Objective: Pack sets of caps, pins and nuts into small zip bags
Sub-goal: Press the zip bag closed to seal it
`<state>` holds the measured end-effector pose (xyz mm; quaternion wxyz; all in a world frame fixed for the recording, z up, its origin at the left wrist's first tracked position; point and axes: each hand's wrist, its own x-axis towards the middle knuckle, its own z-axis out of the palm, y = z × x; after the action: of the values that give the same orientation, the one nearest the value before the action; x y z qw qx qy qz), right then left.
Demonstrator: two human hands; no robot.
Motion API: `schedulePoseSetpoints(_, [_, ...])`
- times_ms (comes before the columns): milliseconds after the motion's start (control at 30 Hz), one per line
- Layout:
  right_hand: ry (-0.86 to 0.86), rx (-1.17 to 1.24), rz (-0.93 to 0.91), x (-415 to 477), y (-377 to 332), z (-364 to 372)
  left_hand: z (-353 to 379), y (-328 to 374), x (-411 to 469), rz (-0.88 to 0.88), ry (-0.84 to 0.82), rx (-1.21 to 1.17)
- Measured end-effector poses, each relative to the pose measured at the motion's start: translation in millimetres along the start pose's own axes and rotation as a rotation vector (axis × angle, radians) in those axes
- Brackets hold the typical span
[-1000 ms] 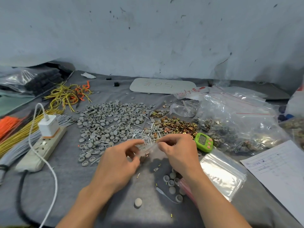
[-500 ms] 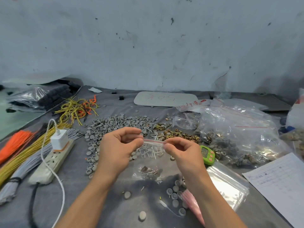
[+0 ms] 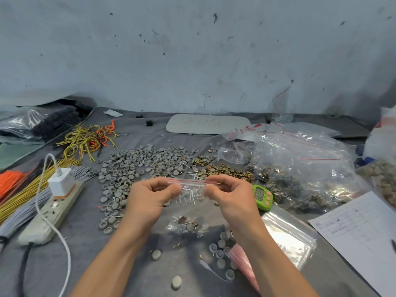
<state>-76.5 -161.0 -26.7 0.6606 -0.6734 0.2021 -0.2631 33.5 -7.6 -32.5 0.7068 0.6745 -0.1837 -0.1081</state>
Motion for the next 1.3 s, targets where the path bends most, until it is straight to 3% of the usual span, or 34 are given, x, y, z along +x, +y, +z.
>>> schedulePoseSetpoints(233, [0.053, -0.172, 0.085, 10, -7, 5, 0, 0, 1, -0.036, 0.059, -0.085])
schedulePoseSetpoints(500, [-0.012, -0.112, 0.176, 18, -6, 7, 2, -6, 11, -0.083, 0.068, -0.025])
schedulePoseSetpoints(967, [-0.032, -0.114, 0.113, 18, 1, 12, -3, -4, 18, -0.109, 0.015, 0.000])
schedulePoseSetpoints(1300, [-0.056, -0.092, -0.020, 1, 5, 8, 14, -3, 5, -0.019, -0.179, 0.035])
